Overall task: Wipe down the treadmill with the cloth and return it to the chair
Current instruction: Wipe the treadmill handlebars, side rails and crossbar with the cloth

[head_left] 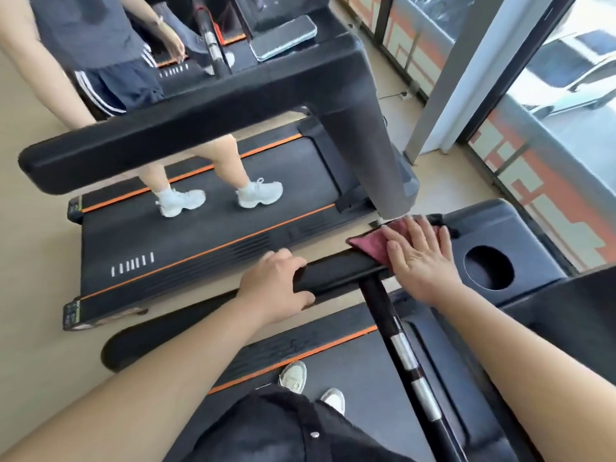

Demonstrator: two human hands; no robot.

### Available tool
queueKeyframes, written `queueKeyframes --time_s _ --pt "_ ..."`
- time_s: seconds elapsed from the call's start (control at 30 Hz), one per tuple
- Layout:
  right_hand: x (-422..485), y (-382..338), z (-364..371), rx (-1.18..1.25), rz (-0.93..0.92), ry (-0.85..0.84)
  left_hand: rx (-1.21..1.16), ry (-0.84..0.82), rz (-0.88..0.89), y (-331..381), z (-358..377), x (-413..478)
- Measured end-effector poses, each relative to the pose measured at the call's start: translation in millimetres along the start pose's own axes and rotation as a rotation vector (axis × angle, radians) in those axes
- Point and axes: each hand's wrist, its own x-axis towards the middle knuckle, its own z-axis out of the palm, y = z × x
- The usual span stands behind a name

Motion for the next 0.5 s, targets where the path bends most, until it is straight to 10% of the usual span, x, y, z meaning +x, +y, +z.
queueKeyframes --time_s 0.17,0.5 --pt "-7 -30 29 0.028 0.109 0.141 0.002 0.053 -0.009 1 6 -1" --pt "-7 -8 1 -0.103 -0.311 0.476 0.005 0.105 -0.019 -4 14 -1"
